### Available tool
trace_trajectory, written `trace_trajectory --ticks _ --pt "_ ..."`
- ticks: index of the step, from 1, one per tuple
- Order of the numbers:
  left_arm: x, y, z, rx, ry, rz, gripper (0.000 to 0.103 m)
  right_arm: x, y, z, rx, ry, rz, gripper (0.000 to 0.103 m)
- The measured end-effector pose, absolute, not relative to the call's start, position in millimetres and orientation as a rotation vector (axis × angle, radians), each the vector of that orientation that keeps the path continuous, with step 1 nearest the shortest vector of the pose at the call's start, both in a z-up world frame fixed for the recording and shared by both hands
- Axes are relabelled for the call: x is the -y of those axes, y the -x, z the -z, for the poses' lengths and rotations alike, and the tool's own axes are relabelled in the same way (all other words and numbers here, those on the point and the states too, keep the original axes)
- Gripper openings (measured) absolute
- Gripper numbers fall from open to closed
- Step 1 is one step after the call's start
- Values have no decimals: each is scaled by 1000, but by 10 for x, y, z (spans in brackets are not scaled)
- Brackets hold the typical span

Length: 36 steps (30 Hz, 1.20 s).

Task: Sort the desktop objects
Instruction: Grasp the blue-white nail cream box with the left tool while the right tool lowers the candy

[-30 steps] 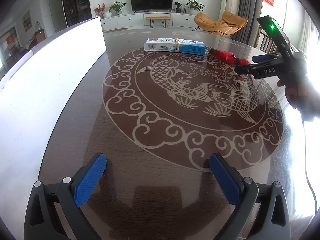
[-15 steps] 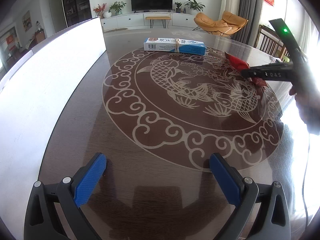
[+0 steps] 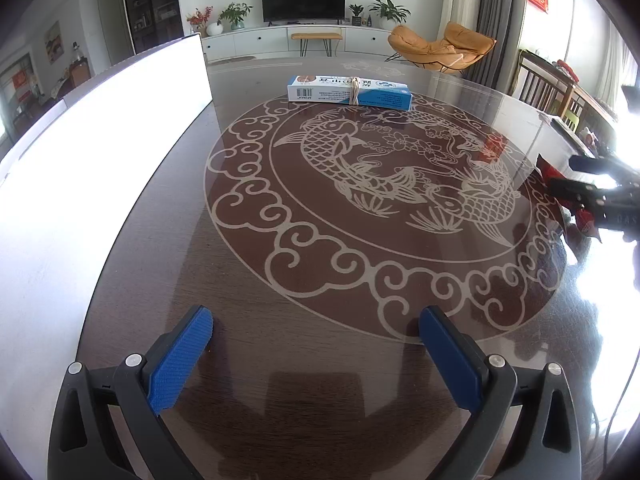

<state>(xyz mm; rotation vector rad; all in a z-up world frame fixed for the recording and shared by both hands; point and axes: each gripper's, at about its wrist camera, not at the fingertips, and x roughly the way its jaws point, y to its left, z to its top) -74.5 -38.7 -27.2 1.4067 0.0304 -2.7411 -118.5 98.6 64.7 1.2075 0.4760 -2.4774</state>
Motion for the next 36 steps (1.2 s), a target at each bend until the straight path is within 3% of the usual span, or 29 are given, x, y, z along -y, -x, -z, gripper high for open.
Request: trace_trajectory --ticks 7,11,16,22,27,29,33,36 --pt "389 747 271 -30 -1408 2741 103 -672 2075 -583 -409 -1395 2403 87" --pt "397 888 247 -105 -1483 2651 103 -889 2004 -555 -397 -1387 2453 87" --pt "447 1514 118 -744 -1556 2595 103 -1545 1349 -641 -267 -1241 2552 88" --pt "514 2448 176 -1182 -1459 2301 103 -2116 820 -536 -79 -1155 2607 94" --pt "483 2958 164 -1217 -1342 2110 103 -2373 888 -464 121 -1228 2617 94" --pt "424 3114 161 -1135 -1319 2084 103 -2435 939 -451 170 -1252 2609 94" --pt "276 3347 170 -887 -1275 2053 103 -2416 944 -466 162 -1245 2585 95" --pt "77 3520 256 -579 -1335 2072 103 -2373 947 -470 148 -1246 2578 95"
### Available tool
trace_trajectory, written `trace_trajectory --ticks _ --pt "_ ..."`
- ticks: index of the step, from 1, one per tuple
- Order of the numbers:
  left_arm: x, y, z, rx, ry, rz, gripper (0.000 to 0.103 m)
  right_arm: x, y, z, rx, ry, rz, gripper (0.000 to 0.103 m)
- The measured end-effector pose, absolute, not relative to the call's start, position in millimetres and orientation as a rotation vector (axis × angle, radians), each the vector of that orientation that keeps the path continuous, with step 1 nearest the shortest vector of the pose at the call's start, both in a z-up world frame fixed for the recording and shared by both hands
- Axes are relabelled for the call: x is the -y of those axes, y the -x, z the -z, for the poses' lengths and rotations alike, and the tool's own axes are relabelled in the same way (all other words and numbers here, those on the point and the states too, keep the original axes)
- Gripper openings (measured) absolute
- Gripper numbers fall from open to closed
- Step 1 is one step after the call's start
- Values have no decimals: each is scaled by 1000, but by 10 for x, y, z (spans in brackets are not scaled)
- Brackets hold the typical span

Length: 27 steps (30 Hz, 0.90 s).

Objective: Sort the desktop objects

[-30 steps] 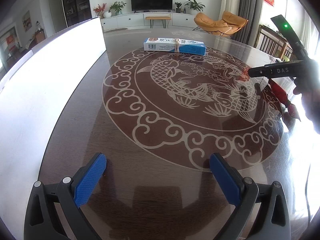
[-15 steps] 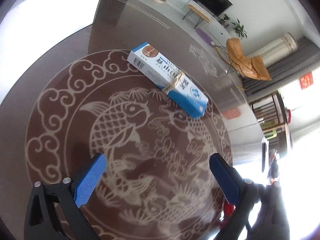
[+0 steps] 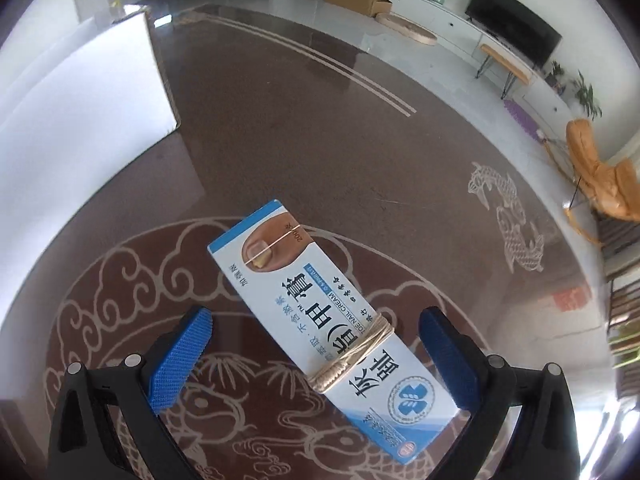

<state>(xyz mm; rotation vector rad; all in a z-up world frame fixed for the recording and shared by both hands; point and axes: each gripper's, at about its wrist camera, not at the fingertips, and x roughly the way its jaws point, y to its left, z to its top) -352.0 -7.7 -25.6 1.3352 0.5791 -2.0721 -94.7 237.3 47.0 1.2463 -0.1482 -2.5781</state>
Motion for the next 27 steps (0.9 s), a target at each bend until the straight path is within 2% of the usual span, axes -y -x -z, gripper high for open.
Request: trace_trajectory --ticks 1,6,7,8,10,20,24,26,27 --pt "-17 3558 282 -459 -1349 2111 103 -2382 947 -475 148 -1247 2578 95" --pt "-116 3292 368 -231 -1300 2463 103 -2369 958 -484 148 -1246 2579 95" --pt "-110 3203 362 -213 -1291 2498 90 -2363 957 -484 146 -1247 2580 95" --pt "-116 3094 344 -188 -1274 2539 66 -2354 957 -484 142 -1249 2582 95" --pt "-119 2856 338 -92 -1272 2638 45 -2338 956 -486 130 -1252 2586 95" --pt "420 1267 234 -9 -1356 2827 44 -2240 976 -477 39 -1284 2610 95" --pt "495 774 205 -30 -1352 2820 44 -2322 941 -513 101 -1237 2611 95" --pt "476 677 185 -23 -1344 2802 48 -2379 867 -586 125 -1165 2657 95" --pt "465 651 188 -18 -1345 2793 55 -2385 820 -623 129 -1125 2672 95"
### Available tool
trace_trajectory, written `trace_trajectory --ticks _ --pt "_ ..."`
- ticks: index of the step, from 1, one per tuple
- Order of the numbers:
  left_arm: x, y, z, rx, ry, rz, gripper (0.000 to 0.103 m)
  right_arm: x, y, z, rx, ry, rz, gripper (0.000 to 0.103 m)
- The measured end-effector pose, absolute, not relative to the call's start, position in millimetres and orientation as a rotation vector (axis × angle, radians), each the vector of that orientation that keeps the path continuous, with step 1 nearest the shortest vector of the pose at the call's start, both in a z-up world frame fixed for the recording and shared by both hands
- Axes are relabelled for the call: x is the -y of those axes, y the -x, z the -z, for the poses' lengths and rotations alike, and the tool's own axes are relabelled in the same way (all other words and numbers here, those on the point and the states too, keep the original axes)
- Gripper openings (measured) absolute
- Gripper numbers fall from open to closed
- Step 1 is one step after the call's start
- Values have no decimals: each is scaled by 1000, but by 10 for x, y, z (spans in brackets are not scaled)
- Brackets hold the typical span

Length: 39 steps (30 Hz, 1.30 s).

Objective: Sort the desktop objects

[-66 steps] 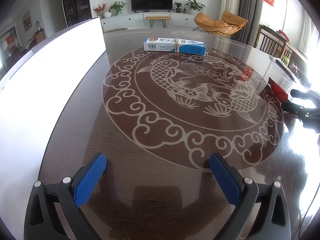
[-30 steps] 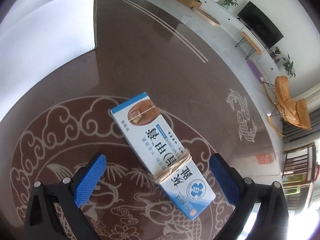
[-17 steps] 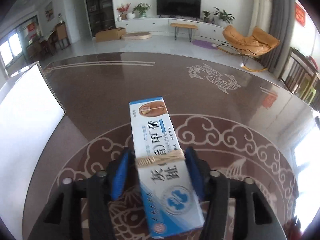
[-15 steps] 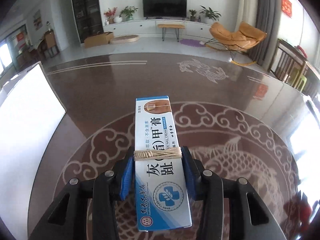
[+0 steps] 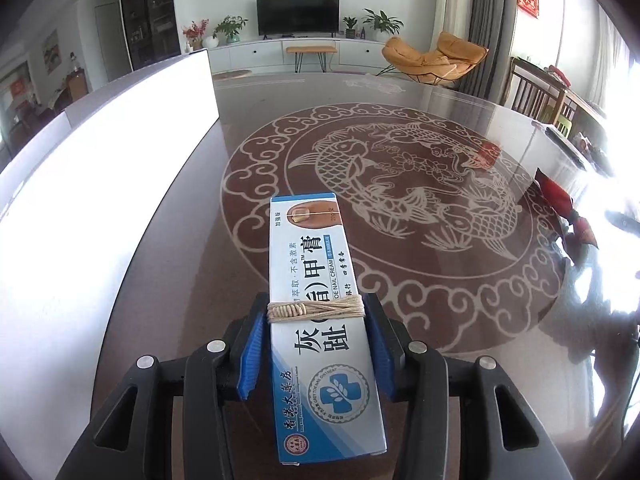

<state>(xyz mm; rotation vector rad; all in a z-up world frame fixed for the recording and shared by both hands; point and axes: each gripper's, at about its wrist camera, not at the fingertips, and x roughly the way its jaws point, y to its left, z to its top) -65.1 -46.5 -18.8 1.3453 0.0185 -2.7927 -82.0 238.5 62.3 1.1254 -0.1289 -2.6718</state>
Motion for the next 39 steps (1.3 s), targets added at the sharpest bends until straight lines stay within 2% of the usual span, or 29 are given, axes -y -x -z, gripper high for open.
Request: trace_trajectory --ticks 2,5,12,15,18,20,35,39 --pt "463 719 219 -27 -1376 2740 94 -2323 798 -642 94 -1099 2650 95" --pt "563 750 257 -63 -1402 2712 100 -2067 827 -598 29 -1153 2591 95" --pt "566 722 294 -57 -1413 2709 103 -1732 1025 -485 50 -1254 2566 95" --pt "572 735 304 -59 -1412 2710 103 -1638 1044 -455 -12 -1276 2575 96" --pt "571 735 303 -59 -1413 2710 103 -1563 1044 -409 -86 -1312 2583 103" --pt "570 734 305 -59 -1413 2710 103 -1475 1054 -369 -185 -1345 2601 103" --pt "554 709 287 -61 -1421 2706 103 -1479 1045 -363 -184 -1350 2586 103" --pt "510 791 265 -26 -1568 2678 103 -1385 1283 -399 -267 -1519 2394 102"
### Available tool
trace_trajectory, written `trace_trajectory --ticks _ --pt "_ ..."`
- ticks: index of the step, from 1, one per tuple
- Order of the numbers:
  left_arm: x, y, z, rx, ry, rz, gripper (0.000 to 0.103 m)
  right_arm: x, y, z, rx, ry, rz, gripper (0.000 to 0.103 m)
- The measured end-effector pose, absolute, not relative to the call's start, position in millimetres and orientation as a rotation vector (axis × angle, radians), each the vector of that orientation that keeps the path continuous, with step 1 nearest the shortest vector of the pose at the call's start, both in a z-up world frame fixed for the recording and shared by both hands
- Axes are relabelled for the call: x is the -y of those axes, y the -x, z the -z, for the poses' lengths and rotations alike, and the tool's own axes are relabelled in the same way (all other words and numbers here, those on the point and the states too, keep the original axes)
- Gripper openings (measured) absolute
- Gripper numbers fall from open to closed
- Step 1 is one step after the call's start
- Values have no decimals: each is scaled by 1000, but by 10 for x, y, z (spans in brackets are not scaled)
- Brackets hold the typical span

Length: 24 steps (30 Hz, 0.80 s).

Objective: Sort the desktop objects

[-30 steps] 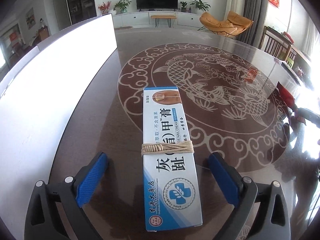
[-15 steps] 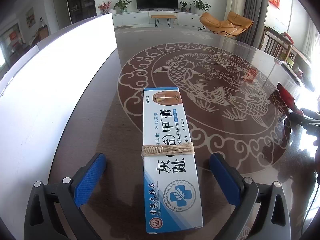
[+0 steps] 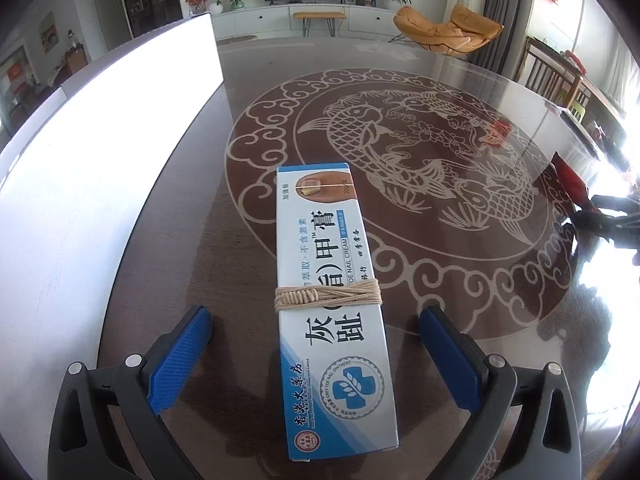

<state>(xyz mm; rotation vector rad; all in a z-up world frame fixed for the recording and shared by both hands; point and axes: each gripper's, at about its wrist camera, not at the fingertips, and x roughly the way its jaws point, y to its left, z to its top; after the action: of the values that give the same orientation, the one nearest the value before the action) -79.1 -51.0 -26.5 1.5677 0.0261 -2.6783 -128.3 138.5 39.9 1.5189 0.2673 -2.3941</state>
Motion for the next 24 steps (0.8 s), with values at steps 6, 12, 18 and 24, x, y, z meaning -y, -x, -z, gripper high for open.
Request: trace_trajectory --ticks 6,12,18,24 --pt "465 594 124 -38 -1511 2779 44 -1211 1293 -548 -296 -1573 2337 20" --pt "710 146 -377 -262 -1310 2866 44 -1024 1042 -1010 -225 -1481 2317 18" --pt "1312 -261 -1198 -461 -1042 2912 44 -195 885 -1710 -205 -1257 2256 18" --pt "2360 -391 -1501 -496 -942 2721 44 1218 771 -2257 -176 -1044 2085 18"
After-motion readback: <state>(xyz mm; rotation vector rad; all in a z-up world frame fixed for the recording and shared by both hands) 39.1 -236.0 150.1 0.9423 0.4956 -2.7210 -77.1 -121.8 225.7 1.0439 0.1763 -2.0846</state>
